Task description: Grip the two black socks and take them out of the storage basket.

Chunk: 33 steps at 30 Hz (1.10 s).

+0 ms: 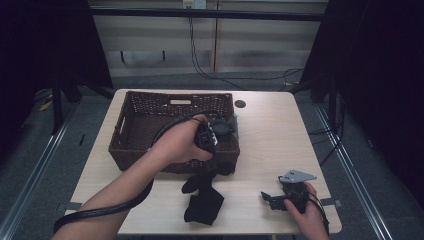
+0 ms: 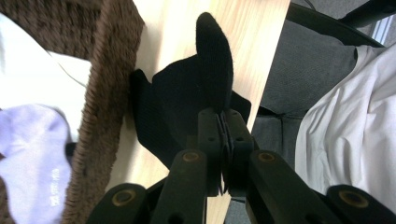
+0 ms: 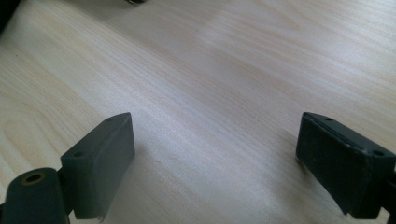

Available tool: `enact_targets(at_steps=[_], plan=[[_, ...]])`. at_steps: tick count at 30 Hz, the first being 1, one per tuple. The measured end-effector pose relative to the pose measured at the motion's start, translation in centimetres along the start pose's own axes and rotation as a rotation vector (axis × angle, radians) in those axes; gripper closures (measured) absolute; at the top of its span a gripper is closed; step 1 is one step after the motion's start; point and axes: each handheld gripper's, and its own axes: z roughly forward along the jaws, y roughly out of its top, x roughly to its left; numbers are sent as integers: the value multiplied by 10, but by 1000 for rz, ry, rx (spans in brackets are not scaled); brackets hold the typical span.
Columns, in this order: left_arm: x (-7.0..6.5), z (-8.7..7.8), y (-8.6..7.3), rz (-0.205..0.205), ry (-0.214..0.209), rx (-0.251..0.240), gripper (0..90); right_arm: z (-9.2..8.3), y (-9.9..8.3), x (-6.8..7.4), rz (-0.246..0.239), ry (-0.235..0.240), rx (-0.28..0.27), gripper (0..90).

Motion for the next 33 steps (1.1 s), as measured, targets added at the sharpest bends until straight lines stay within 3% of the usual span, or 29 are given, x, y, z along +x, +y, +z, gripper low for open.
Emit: enact_targets(at_steps=[11,16,21,23,27,30,33], plan=[[14,13,-49,-82,0,-13,875,0,0,0,0,0,0,110],[17,16,-65,-100,4,-21,856,0,0,0,0,-1,0,110],[19,17,-75,-131,30,-40,733,0,0,0,2,0,2,110],[18,17,-80,-131,51,-46,616,0,0,0,2,0,2,109],[16,17,-91,-151,76,-76,495,0,0,0,-1,0,3,109],[16,18,-101,-159,109,-81,416,0,0,0,-1,0,2,110],[16,18,-112,-158,123,-93,402,0,0,0,-1,1,3,110]])
